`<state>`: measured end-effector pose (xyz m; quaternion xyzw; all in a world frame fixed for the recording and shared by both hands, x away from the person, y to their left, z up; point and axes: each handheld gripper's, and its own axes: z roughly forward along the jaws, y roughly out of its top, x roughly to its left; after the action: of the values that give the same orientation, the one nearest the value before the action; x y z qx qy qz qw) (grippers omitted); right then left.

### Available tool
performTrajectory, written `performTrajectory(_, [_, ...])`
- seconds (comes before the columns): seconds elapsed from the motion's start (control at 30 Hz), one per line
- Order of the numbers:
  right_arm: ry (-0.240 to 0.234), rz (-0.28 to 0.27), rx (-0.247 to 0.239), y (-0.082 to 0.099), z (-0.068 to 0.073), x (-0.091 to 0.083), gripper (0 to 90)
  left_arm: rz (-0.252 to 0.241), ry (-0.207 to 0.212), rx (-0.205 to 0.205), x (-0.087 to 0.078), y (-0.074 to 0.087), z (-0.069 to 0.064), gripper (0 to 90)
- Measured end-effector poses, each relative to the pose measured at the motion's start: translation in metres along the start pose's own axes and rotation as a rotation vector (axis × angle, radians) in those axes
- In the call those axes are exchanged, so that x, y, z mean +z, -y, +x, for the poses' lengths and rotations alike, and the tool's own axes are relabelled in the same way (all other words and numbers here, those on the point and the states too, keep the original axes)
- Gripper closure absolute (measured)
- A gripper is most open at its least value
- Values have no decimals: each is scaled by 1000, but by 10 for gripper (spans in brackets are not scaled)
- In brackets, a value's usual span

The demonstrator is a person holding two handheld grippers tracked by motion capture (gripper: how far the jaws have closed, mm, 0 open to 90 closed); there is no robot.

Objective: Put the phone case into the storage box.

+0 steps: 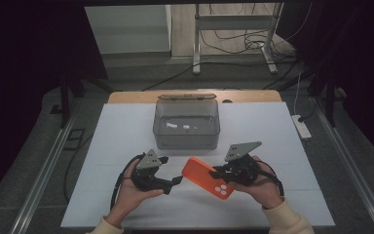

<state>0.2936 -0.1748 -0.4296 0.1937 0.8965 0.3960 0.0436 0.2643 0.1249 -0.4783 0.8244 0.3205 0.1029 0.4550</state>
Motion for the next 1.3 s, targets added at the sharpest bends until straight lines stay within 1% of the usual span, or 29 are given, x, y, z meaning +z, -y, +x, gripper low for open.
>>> performTrajectory(0.1, [8,-3,-2,0,0,-1,802,7,-6,6,-3,3,0,148])
performTrajectory(0.27, [15,-11,-1,0,-1,-3,801,10,-46,15,-9,8,1,145])
performTrajectory(0.37, [15,-12,-2,0,-1,-4,801,7,-43,0,-11,11,3,143])
performTrajectory(0.5, [20,-15,-7,0,-1,-4,801,1,-52,-8,-14,13,6,141])
performTrajectory(0.83, [31,-16,-4,1,-2,-5,801,5,-90,-24,-22,26,13,138])
performTrajectory(1.07, [35,-19,-4,1,-1,-6,801,-9,-123,-57,-30,36,21,136])
performTrajectory(1.3, [43,-26,-4,1,-3,-8,801,-6,-148,-73,-34,46,25,131])
